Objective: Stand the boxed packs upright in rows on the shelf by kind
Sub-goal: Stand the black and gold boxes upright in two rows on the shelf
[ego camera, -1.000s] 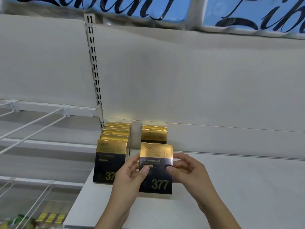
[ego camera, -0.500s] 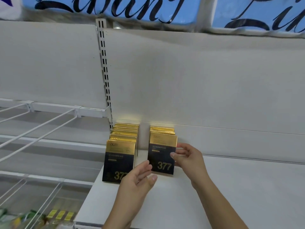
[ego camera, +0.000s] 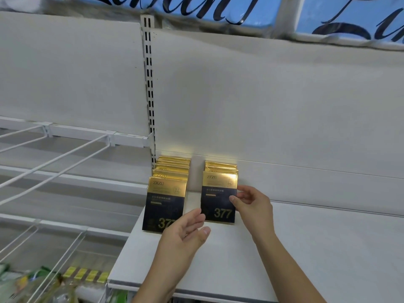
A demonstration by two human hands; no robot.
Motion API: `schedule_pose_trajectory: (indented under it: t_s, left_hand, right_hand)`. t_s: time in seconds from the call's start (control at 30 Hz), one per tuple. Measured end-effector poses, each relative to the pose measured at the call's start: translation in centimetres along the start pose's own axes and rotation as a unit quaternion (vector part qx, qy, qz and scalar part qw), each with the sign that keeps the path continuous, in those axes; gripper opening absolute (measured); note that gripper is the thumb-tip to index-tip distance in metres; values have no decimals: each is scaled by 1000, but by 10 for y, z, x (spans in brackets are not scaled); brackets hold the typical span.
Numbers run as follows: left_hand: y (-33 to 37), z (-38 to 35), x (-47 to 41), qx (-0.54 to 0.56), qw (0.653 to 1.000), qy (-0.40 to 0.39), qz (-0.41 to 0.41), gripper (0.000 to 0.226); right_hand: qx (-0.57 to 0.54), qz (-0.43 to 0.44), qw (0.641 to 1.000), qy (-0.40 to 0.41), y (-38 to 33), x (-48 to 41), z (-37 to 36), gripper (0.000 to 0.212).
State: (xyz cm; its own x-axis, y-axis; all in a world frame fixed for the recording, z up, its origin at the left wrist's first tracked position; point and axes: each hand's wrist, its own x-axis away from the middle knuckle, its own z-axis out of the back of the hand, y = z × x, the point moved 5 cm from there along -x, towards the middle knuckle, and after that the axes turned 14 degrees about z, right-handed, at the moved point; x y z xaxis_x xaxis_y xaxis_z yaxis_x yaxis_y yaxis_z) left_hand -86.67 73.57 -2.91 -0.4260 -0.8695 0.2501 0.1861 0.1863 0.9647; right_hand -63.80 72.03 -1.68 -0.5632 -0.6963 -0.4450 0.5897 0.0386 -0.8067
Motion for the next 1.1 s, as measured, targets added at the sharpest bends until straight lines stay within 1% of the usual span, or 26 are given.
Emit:
schedule_pose_trajectory:
  t_s: [0.13,0.23,0.3,0.4,0.5,0.57,0.63,0.73,0.8,0.93,1.1]
  left_hand:
    - [-1,2,1,6,1000,-1,-5,42]
    - [1,3,3,12,1000,-8,-14,35]
    - [3,1,3,21,999,-25,-20,31]
    - [12,-14,3,24,997,-64,-44,35]
    - [22,-49,4,34,990,-114,-69,47]
    - [26,-77,7,35,986,-146,-74,53]
    - [27,-110,11,42,979,-182,-77,55]
    - [30,-166,25,40,969,-229,-88,58]
    - [31,-209,40,30,960,-261,-101,55]
    - [31,-300,81,13,940,-318,-122,55]
    - [30,-434,139,-8,917,-373,-143,58]
  right_hand:
    - [3,-9,1000,-3,2,3,0,34]
    - [-24,-15,1000,-11,-6,11,7,37]
    - [-50,-8,999,-1,-17,19,21,41]
    - [-105,0,994,9,-32,41,54,49]
    - [-152,4,988,31,-38,70,97,56]
    - [-153,7,987,52,-38,88,130,60]
    - [-137,7,988,76,-33,104,166,62]
    - [-125,-4,985,120,-18,128,221,57]
    - [-119,-16,981,155,-6,145,259,54]
    - [-99,-25,976,190,19,185,340,53]
    - [-76,-32,968,235,55,237,469,59]
